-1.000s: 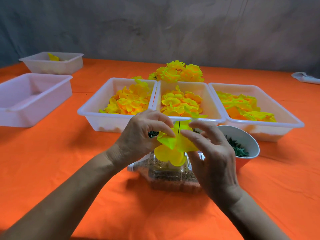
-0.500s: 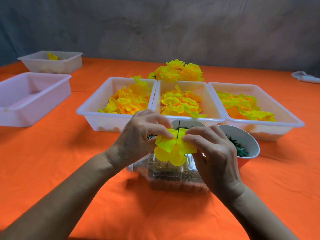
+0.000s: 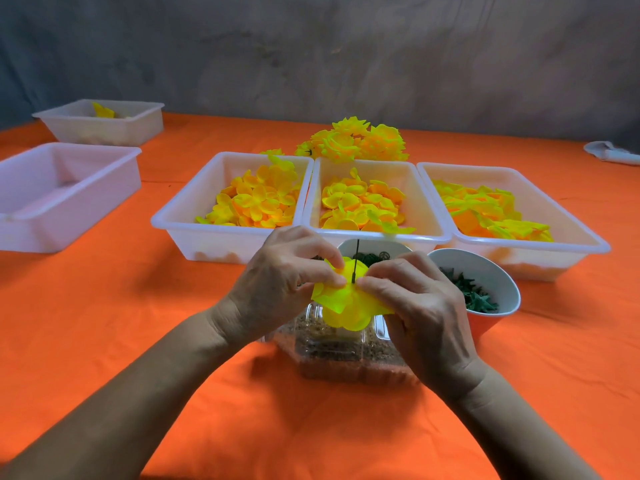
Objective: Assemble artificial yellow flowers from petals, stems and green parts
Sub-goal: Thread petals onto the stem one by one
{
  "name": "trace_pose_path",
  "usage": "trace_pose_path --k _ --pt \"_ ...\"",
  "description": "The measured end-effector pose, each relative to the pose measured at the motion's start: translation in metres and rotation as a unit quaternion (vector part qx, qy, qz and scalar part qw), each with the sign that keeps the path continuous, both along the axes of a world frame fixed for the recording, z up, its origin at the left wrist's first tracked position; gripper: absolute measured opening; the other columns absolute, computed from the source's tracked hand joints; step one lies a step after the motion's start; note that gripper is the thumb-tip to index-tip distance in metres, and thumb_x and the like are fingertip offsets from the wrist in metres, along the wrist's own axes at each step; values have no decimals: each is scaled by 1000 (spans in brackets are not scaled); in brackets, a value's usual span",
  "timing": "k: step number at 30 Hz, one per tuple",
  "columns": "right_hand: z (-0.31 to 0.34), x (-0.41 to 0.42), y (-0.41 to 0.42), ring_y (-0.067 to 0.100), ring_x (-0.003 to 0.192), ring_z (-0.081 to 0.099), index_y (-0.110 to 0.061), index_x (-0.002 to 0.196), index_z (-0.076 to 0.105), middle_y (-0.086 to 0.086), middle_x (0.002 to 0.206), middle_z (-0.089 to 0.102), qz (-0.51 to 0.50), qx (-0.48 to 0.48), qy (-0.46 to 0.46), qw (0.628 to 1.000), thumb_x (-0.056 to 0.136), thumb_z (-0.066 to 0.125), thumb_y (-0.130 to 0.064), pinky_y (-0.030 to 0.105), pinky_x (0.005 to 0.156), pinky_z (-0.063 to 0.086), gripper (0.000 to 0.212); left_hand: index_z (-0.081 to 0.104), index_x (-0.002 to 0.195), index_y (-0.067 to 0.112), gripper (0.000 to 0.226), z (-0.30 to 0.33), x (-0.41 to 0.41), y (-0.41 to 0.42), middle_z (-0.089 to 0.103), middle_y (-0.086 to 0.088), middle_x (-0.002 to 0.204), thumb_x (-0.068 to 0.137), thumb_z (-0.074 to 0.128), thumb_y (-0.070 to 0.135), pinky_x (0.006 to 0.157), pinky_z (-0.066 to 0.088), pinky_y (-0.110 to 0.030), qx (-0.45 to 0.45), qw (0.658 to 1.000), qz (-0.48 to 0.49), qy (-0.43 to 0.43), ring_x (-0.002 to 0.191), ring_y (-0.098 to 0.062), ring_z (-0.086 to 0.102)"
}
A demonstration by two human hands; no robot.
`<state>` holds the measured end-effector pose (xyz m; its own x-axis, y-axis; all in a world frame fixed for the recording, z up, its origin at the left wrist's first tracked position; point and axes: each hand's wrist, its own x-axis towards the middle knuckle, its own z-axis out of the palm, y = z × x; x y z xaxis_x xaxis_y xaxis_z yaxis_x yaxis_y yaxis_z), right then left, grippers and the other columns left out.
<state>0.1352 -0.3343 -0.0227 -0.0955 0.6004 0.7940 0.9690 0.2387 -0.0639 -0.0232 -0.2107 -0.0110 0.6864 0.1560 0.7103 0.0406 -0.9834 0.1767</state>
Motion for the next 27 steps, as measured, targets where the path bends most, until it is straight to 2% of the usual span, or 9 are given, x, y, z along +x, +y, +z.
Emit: trace_pose_path --k 4,7,14,17,19,21,23,25,27 --pt "-3 1 0 29 72 59 -6 85 75 9 85 69 -4 -2 -4 1000 78 63 6 35 59 50 18 76 74 11 9 -3 -1 1 71 -3 87 78 70 6 77 46 -42 1 1000 7 0 87 -20 58" --pt "-5 2 0 29 72 59 -5 86 75 10 85 69 -3 1 -10 1000 80 62 5 35 59 49 17 77 74 11 15 -3 -2 1 71 -4 87 72 71 -2 76 46 -42 6 1000 9 0 86 -22 60" --pt "-5 3 0 31 73 60 -5 89 75 11 86 69 8 -14 -5 1000 86 56 0 37 60 50 20 77 84 9 23 -1 -8 0 71 -5 95 84 55 1 82 45 -39 16 999 -2 27 88 -30 64" --pt "-1 3 -1 32 75 60 -5 88 75 12 87 69 13 -19 -12 1000 89 47 -5 37 60 50 28 76 86 5 33 1 -9 -2 70 -6 99 69 54 -12 90 44 -39 -67 997 -15 41 95 -31 61" --pt "1 2 -2 32 75 61 -5 87 75 13 87 69 12 -22 -17 1000 89 47 -5 38 59 50 29 76 86 5 32 4 -11 -5 70 -3 101 68 51 -4 95 41 -30 -173 985 -16 26 101 -24 58" --pt "2 1 -3 32 75 61 -5 87 75 13 88 68 11 -24 -17 1000 89 46 -6 39 58 51 29 76 85 7 22 7 -7 -11 70 0 98 77 59 18 93 43 -24 -227 974 -1 -11 101 -15 59" --pt "3 1 -4 33 76 61 -6 89 75 14 88 68 9 -26 -18 999 89 49 -6 39 58 51 26 75 82 8 26 9 3 -16 69 2 92 75 73 33 88 47 -29 -235 971 19 -37 95 -11 62" --pt "3 1 -5 32 76 61 -8 91 75 13 89 68 7 -27 -21 999 86 56 -2 39 59 51 20 76 78 8 29 8 11 -18 69 1 88 69 78 35 85 50 -36 -246 968 20 -39 91 -14 64" --pt "3 2 -6 31 77 61 -11 97 75 12 89 68 8 -35 -18 999 84 58 0 37 60 51 23 76 74 7 26 5 16 -19 69 1 84 67 78 31 81 51 -40 -262 964 12 -44 86 -15 65"
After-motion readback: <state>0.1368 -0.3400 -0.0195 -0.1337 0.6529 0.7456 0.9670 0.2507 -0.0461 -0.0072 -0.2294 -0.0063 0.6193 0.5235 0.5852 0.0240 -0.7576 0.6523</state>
